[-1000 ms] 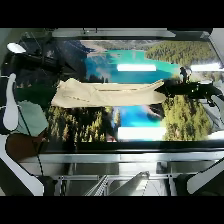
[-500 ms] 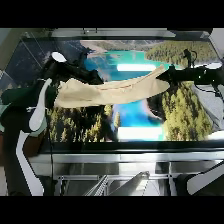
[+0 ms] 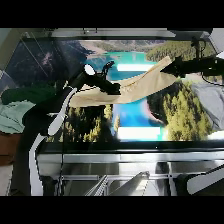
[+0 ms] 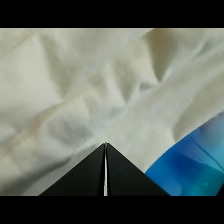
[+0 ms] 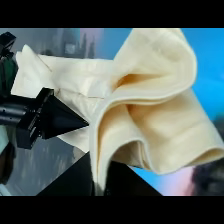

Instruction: Fold the shirts.

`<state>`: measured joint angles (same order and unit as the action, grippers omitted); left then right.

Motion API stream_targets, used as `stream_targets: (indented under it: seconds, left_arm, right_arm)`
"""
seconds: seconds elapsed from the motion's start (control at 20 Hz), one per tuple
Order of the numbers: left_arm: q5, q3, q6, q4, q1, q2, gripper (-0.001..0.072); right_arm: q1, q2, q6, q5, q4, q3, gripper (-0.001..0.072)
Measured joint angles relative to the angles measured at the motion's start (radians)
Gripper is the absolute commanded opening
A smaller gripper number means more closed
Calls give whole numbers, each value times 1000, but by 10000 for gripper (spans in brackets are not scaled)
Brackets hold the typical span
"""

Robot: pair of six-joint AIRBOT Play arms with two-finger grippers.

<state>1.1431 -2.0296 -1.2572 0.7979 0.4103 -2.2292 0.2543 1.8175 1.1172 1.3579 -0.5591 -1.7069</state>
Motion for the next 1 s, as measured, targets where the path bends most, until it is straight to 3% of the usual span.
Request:
stream_targets:
  seconds: [0.55, 1.0]
  left_arm:
    - [-189, 0, -61, 11, 44, -2, 9]
    - [-187, 0, -71, -2, 63, 21, 11]
  right_arm:
    - [5, -4, 41, 141, -5, -103, 15]
    - [-22, -5, 66, 190, 36, -163, 15]
